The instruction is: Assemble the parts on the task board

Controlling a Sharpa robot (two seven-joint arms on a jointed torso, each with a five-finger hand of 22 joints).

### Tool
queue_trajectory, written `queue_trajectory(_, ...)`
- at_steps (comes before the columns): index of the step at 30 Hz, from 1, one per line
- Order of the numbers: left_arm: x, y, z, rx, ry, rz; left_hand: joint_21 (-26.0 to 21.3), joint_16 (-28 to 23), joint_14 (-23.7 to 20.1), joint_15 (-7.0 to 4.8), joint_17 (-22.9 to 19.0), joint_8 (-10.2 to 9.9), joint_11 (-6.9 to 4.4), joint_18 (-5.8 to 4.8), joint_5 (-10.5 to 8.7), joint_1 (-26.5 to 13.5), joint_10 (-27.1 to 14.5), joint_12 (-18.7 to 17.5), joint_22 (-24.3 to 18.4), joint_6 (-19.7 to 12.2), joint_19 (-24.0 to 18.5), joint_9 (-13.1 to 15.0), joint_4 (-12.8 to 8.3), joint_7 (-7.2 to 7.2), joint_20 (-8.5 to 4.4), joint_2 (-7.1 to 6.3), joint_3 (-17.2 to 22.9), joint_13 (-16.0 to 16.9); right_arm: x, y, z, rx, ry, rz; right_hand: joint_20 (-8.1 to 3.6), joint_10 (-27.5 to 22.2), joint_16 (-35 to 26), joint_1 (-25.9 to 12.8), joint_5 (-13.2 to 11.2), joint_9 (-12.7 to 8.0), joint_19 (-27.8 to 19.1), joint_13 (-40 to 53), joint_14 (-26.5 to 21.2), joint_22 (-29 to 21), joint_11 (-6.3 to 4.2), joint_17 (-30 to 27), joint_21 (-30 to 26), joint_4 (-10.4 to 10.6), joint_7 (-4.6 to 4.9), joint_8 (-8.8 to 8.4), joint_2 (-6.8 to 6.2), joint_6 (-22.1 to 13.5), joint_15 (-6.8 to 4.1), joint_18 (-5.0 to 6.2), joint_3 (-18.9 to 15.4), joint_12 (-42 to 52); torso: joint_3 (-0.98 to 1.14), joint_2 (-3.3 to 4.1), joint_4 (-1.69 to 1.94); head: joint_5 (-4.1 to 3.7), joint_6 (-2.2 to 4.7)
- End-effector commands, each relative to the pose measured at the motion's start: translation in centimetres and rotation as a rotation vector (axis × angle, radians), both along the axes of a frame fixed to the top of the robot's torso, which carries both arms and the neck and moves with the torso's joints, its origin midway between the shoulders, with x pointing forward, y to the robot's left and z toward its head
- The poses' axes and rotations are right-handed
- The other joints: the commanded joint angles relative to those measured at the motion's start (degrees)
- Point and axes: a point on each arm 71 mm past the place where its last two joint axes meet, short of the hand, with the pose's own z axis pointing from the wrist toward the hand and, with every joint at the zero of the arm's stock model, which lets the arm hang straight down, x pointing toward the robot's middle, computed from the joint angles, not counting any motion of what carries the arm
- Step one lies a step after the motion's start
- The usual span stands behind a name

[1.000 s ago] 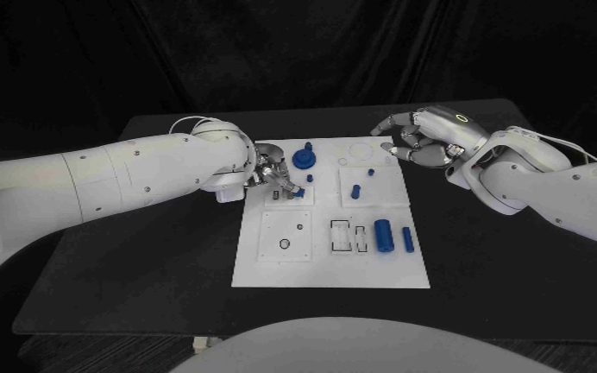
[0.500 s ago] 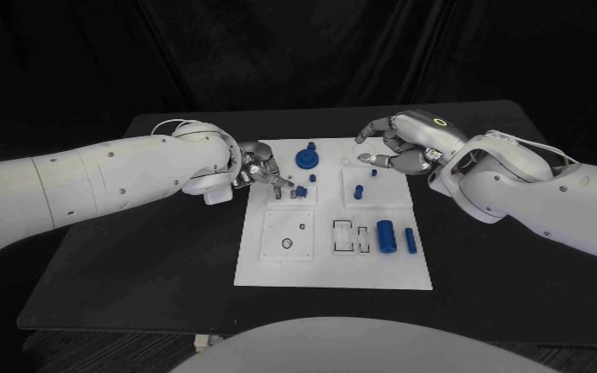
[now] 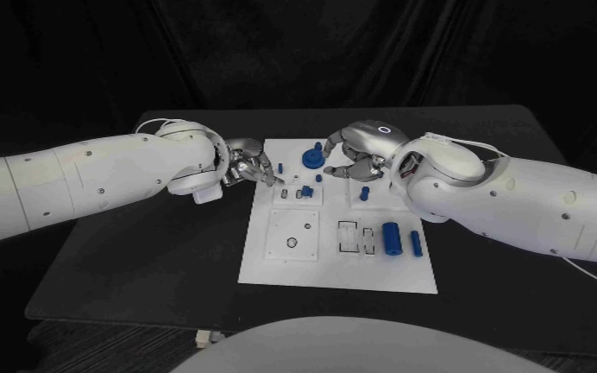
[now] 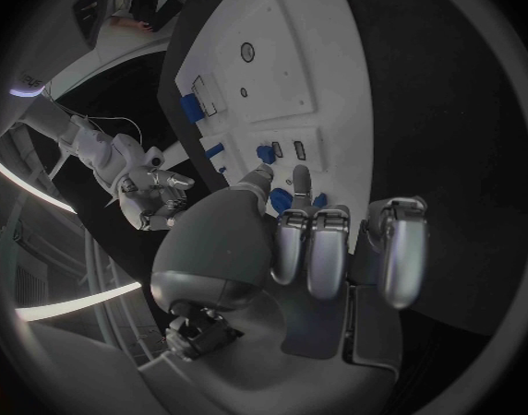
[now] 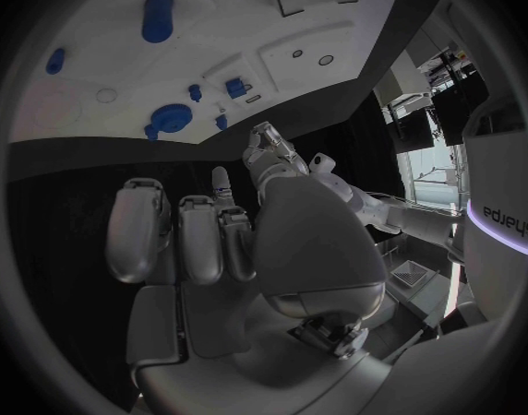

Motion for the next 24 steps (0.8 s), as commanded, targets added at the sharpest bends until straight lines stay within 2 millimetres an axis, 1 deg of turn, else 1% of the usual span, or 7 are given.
queue_trajectory(1, -0.1, -0.1, 0.4, -0.030, -0.018, -0.003, -0.33, 0.15, 5.95, 0.45, 15.09, 0.28, 0.51, 1.11, 0.39, 0.55, 6.00, 0.20, 11.45, -0.36, -0.10, 0.09, -0.27, 0.01, 0.38, 0.16, -0.09, 15.08, 0.4, 0.5, -0.9, -0.105, -0.006, -0.063, 0.19, 4.17, 0.15, -0.70, 0.41, 0.26, 0.29, 12.04, 3.24, 9.07, 0.17, 0.06, -0.17, -0.26, 0.03, 0.20, -0.05, 0.16, 0.26, -0.42, -0.35, 0.30, -0.11, 0.10, 0.22, -0.25, -0.01)
queue_trajectory(5, -0.3, 0.2, 0.4, -0.030, -0.016, -0.004, -0.33, 0.15, 5.95, 0.48, 15.09, 0.76, 0.52, 1.11, 0.17, 0.41, 6.00, 0.20, 11.49, -0.29, -0.06, 0.45, -0.05, -0.03, 0.43, 0.30, -0.25, 15.08, 0.5, 1.5, -1.8, -0.151, 0.004, -0.082, 0.16, 4.09, -0.03, -2.26, -0.92, 1.00, 0.20, 11.92, 3.14, 9.04, 0.12, -0.37, -0.52, -0.16, -0.05, 0.26, -0.30, -0.14, 0.22, -0.34, -1.14, 0.26, -0.34, 0.14, 0.59, -0.57, -0.01)
queue_trajectory(7, -0.4, 0.2, 0.4, -0.030, -0.012, -0.005, -0.31, 0.15, 5.95, 0.48, 15.09, 1.12, 0.48, 1.10, -0.05, 0.38, 6.00, 0.20, 11.52, -0.18, -0.02, 0.71, 0.04, -0.09, 0.45, 0.36, -0.34, 15.08, 0.5, 1.9, -2.3, -0.171, 0.013, -0.090, 0.14, 4.04, -0.13, -2.81, -1.43, 1.32, 0.13, 11.85, 3.10, 8.98, 0.08, -0.58, -0.78, -0.13, -0.11, 0.35, -0.34, -0.13, 0.19, -0.29, -1.42, 0.23, -0.62, 0.16, 0.85, -0.88, -0.01)
queue_trajectory(10, -0.4, 0.3, 0.4, -0.029, -0.008, -0.008, -0.32, 0.15, 5.95, 0.47, 15.09, 1.43, 0.45, 1.10, -0.38, 0.33, 6.00, 0.20, 11.53, -0.17, -0.02, 0.95, 0.16, -0.13, 0.46, 0.43, -0.46, 15.08, 0.5, 2.4, -2.8, -0.187, 0.021, -0.098, 0.12, 4.02, -0.19, -3.14, -1.79, 1.56, 0.07, 11.82, 3.07, 8.92, 0.06, -0.72, -1.02, -0.15, -0.13, 0.39, -0.34, -0.15, 0.17, -0.24, -1.59, 0.22, -0.84, 0.15, 1.05, -1.27, -0.01)
queue_trajectory(13, -0.4, 0.3, 0.4, -0.027, -0.003, -0.011, -0.34, 0.15, 5.95, 0.46, 15.09, 1.64, 0.43, 1.11, -0.61, 0.28, 6.00, 0.20, 11.54, -0.15, -0.03, 1.10, 0.28, -0.16, 0.46, 0.51, -0.53, 15.08, 0.5, 3.0, -3.5, -0.202, 0.032, -0.099, 0.11, 4.03, -0.24, -3.17, -1.83, 1.59, 0.04, 11.84, 3.05, 8.89, 0.05, -0.80, -1.13, -0.17, -0.13, 0.40, -0.35, -0.15, 0.17, -0.21, -1.61, 0.23, -1.14, 0.16, 1.10, -1.56, -0.01)
queue_trajectory(14, -0.4, 0.4, 0.4, -0.027, -0.002, -0.012, -0.37, 0.15, 5.95, 0.45, 15.09, 1.73, 0.42, 1.12, -0.69, 0.28, 6.00, 0.20, 11.52, -0.13, -0.06, 1.16, 0.31, -0.18, 0.46, 0.54, -0.55, 15.08, 0.5, 3.1, -3.6, -0.206, 0.035, -0.099, 0.11, 4.03, -0.25, -3.16, -1.85, 1.60, 0.05, 11.83, 3.05, 8.90, 0.05, -0.82, -1.09, -0.19, -0.13, 0.39, -0.36, -0.16, 0.17, -0.22, -1.61, 0.22, -1.05, 0.14, 1.10, -1.57, -0.01)
queue_trajectory(24, -0.4, 0.3, 0.3, -0.022, 0.011, -0.023, -0.91, 0.15, 5.95, 0.43, 15.09, 2.05, 0.38, 1.31, -0.81, 0.28, 6.00, 0.20, 11.19, -0.01, -0.68, 1.35, 0.50, -0.28, 0.46, 0.86, -0.54, 15.08, 0.4, 3.6, -5.0, -0.220, 0.056, -0.100, 0.08, 3.89, -0.30, -2.82, -1.29, 1.96, 0.04, 11.61, 3.02, 8.89, 0.03, -0.98, -1.24, -0.87, -0.15, 0.30, -0.26, -0.35, 0.13, -0.19, -1.48, 0.14, -0.88, 0.17, 1.07, -1.94, -0.01)
